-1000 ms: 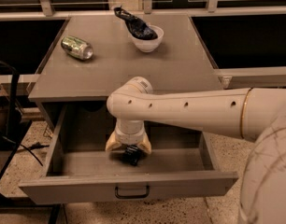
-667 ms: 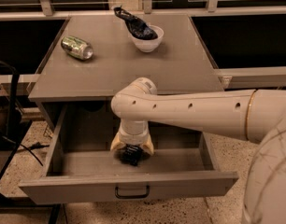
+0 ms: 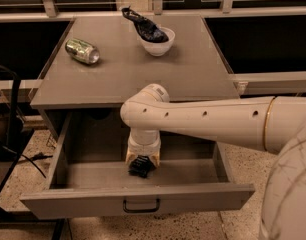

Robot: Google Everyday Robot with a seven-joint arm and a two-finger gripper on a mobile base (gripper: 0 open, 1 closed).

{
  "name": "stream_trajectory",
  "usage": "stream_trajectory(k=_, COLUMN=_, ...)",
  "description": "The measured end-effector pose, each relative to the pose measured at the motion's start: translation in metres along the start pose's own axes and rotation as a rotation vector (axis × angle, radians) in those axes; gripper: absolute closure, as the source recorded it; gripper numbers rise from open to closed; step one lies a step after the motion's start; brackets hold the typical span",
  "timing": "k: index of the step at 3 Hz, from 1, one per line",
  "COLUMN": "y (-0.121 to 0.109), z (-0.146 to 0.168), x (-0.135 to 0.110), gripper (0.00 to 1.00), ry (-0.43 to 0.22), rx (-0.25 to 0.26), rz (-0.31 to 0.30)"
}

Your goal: Pick rxbar blueberry from top drawer and place on counter

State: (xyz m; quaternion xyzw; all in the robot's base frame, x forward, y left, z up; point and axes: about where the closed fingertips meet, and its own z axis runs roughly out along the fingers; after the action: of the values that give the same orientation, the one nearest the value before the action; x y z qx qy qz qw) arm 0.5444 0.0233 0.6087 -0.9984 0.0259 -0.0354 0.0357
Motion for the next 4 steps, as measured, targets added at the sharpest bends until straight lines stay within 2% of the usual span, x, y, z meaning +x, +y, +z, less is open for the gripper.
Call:
stream_trajectory(k=3, y=-0.0052, z=0.0033, x=-0.0029, gripper=0.42, ry=-0.002, rx=-0.029, rz=-0.028)
stream_trajectory(k=4, y=-0.0068, z=0.0028, x=-0.0036, gripper=0.56, ry=-0.003, rx=-0.034, rz=-0.035)
